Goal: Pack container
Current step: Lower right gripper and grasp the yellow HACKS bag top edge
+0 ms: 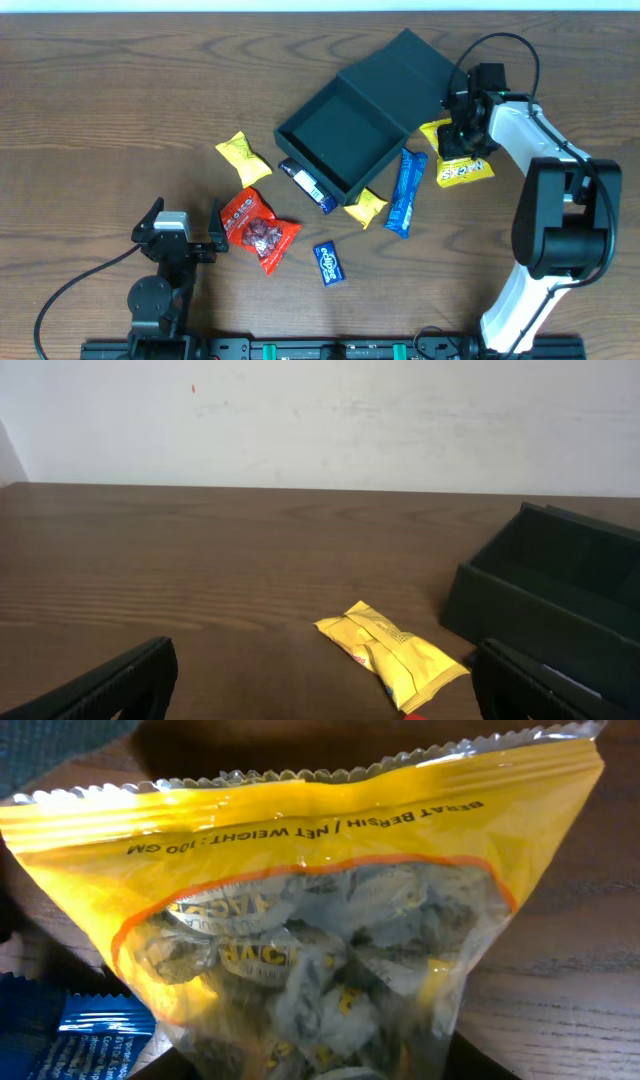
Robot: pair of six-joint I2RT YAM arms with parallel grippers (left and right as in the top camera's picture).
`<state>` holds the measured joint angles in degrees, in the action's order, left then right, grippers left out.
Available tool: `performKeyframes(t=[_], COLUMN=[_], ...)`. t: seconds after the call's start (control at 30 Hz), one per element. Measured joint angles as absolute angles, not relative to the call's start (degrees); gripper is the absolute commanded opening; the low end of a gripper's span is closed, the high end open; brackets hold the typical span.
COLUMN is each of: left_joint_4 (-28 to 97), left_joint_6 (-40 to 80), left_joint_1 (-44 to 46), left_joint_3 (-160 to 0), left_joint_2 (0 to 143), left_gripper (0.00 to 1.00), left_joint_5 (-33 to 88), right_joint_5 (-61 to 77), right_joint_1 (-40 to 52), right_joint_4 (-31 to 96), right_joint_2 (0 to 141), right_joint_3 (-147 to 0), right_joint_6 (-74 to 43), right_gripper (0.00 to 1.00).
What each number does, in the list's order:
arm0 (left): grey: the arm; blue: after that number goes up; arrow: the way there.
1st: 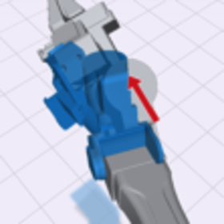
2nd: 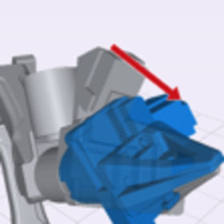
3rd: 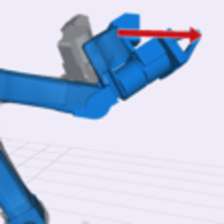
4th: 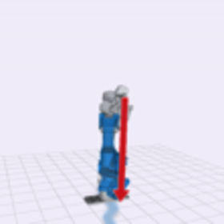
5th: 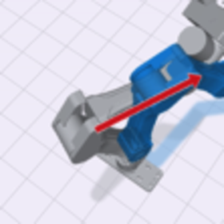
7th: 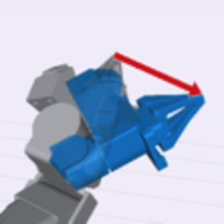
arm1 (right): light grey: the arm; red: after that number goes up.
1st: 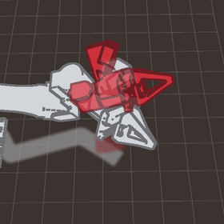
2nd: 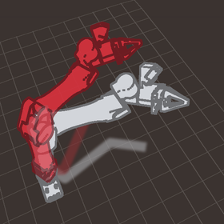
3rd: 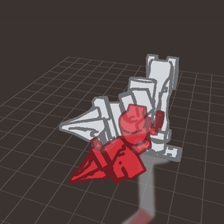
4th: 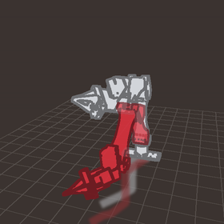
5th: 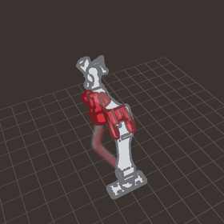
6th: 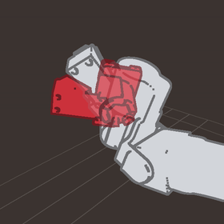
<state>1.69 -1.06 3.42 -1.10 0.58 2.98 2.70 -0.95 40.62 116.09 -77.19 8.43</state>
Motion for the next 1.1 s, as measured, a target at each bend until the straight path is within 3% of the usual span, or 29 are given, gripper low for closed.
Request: performKeyframes(t=[0.6, 0.7, 1.1], left_joint_4=[1.69, 1.69, 1.69], left_joint_6=[-1.04, -1.06, -1.06], left_joint_1=[3.42, 3.42, 3.42], left_joint_3=[-1.1, -1.1, -1.1], left_joint_2=[0.58, 0.58, 0.58], left_gripper=[0.95, 0.95, 0.95], left_joint_5=[2.98, 2.98, 2.98], right_joint_5=[2.94, 3.05, 3.05], right_joint_1=[0.86, 0.97, 0.97], right_joint_4=[43.66, 44.14, 46.09], right_joint_2=[112.75, 111.26, 110.52], right_joint_3=[-77.01, -77.01, -77.01], right_joint_6=[8.1, 7.97, 7.75], right_gripper=[0.32, 0.25, 0.21])
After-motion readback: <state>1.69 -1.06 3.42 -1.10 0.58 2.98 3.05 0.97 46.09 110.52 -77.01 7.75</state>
